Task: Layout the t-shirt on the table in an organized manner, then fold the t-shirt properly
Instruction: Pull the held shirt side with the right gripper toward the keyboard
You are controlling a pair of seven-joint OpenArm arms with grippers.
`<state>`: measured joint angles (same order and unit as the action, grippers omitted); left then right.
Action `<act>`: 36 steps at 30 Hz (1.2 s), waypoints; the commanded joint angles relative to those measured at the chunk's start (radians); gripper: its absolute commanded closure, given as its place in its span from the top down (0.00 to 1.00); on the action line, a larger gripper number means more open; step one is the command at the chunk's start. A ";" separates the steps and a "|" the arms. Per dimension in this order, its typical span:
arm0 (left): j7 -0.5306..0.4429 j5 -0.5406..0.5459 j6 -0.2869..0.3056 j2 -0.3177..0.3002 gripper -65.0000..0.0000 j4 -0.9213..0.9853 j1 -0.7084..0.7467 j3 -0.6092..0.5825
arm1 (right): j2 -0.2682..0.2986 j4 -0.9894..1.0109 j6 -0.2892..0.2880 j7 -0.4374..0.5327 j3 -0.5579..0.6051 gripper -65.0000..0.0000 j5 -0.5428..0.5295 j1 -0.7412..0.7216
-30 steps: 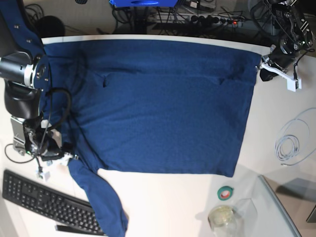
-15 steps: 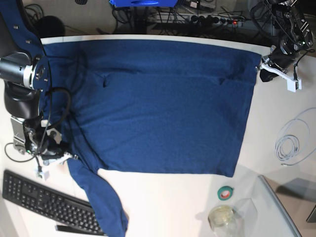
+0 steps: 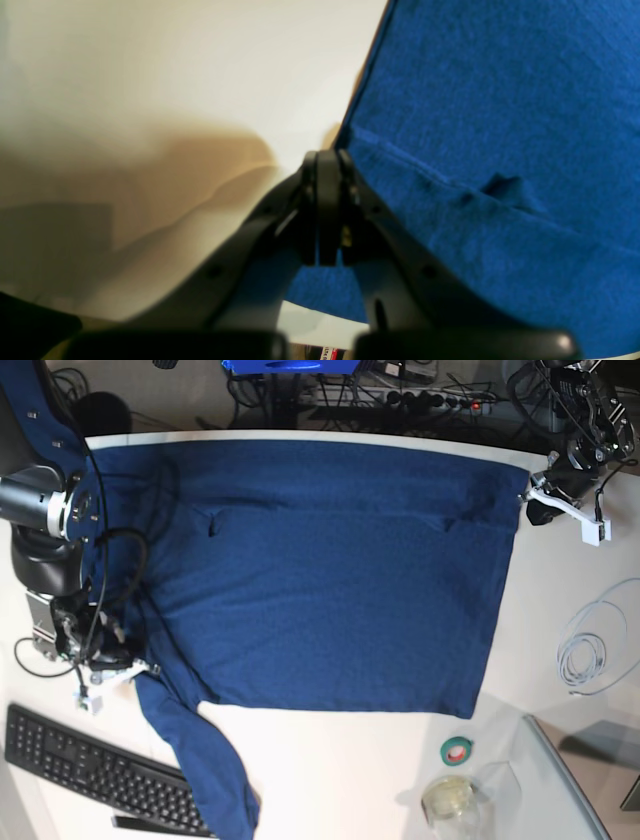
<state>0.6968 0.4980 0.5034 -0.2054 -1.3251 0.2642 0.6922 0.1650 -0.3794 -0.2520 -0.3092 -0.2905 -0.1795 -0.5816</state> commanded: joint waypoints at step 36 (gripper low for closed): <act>-0.016 0.011 0.007 -0.032 0.00 -0.015 -0.004 0.004 | -0.028 -0.261 0.059 -0.075 0.000 0.50 -0.007 0.048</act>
<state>0.6971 0.4980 0.5037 -0.2214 -1.3247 0.2626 0.6899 0.1341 -0.6174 -0.1898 -0.4088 -0.2901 -0.1799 -0.4908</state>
